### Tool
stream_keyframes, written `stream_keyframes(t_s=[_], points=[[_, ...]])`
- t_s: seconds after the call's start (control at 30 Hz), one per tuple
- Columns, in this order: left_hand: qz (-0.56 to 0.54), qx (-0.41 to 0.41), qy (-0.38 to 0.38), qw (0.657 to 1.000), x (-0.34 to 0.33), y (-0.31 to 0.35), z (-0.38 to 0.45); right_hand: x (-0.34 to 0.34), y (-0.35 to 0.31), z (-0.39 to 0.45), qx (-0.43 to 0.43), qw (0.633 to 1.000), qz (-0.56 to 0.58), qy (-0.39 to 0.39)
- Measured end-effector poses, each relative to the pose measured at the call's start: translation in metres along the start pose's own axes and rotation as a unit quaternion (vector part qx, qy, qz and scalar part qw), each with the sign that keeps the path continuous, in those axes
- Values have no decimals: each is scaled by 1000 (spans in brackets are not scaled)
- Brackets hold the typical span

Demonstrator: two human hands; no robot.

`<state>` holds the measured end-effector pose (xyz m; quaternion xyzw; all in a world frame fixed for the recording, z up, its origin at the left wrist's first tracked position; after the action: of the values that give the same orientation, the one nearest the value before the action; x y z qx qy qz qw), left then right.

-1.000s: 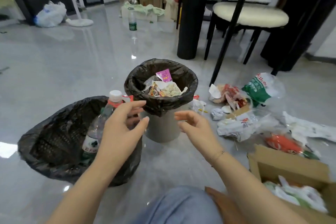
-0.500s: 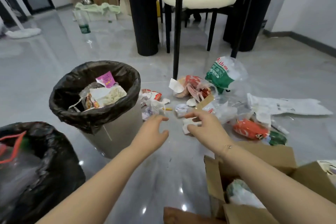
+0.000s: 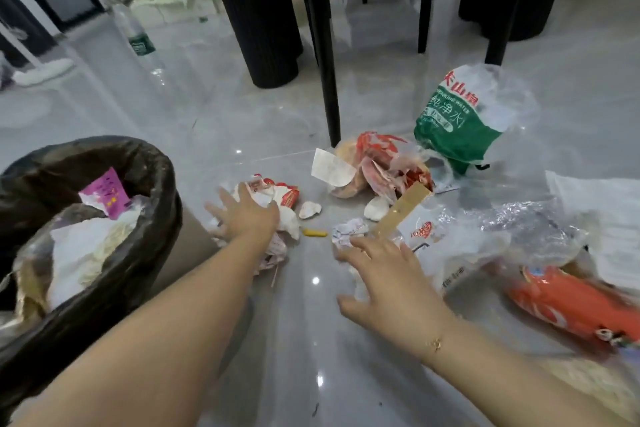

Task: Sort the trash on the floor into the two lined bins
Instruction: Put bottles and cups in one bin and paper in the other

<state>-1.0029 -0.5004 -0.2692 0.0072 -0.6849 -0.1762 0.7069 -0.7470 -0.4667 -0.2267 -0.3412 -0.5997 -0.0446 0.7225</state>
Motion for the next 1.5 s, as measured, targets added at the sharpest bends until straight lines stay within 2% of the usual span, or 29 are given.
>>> stream_keyframes(t_s=[0.1, 0.17, 0.27, 0.43, 0.57, 0.67, 0.73, 0.8, 0.87, 0.97, 1.0, 1.1, 1.23, 1.33, 1.4, 1.5], points=[[16, 50, -101, 994, -23, -8, 18, -6, 8, 1, -7, 1000, 11, -27], [22, 56, -128, 990, -38, -6, 17, -9, 17, 3, -9, 999, -2, -35], [10, 7, -118, 993, -47, 8, 3, -6, 34, 10, -36, 999, -13, -15], [-8, -122, -122, 985, -47, 19, -65, 2, 71, 11, -104, 995, 5, 4], [-34, -154, -180, 971, -44, 18, -116, 3, 80, 14, -117, 993, -12, 4], [-87, -172, -257, 947, -52, 9, -133, -3, 74, 17, -112, 993, 20, -13], [-176, -167, -323, 915, -58, 10, -139, -11, 66, 19, -99, 994, -1, -46], [-278, -131, -345, 887, -50, 7, -133, -23, 60, 24, -96, 991, -28, -93], [-261, -128, -345, 892, -31, 3, -121, -32, 58, 28, -101, 985, -37, -137], [-189, -59, -339, 920, -3, -9, -94, -45, 54, 34, -96, 978, -61, -177], [-154, -62, -317, 934, -1, -5, -80, -50, 53, 36, -96, 976, -65, -185], [2, -120, -177, 977, 1, 21, -33, -58, 54, 38, -102, 974, -72, -187], [75, -101, -67, 990, -20, 37, 30, -66, 61, 38, -81, 979, -101, -156], [135, -50, -64, 988, -39, 23, 68, -72, 68, 42, -83, 984, -68, -144], [132, -9, -60, 989, -41, 11, 82, -74, 71, 44, -82, 983, -55, -156], [105, -4, -65, 992, -50, 0, 99, -76, 71, 46, -82, 986, -50, -139]])
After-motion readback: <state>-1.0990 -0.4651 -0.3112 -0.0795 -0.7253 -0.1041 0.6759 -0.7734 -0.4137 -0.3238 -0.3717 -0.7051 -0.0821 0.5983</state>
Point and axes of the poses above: each hand's wrist, its own z-axis towards the middle knuckle, its own x-axis out of the back of the hand, y = z × x, the point moved 5 cm from there along z, towards the middle knuckle, and after that the axes turned 9 degrees about y, right-handed, at the moved point
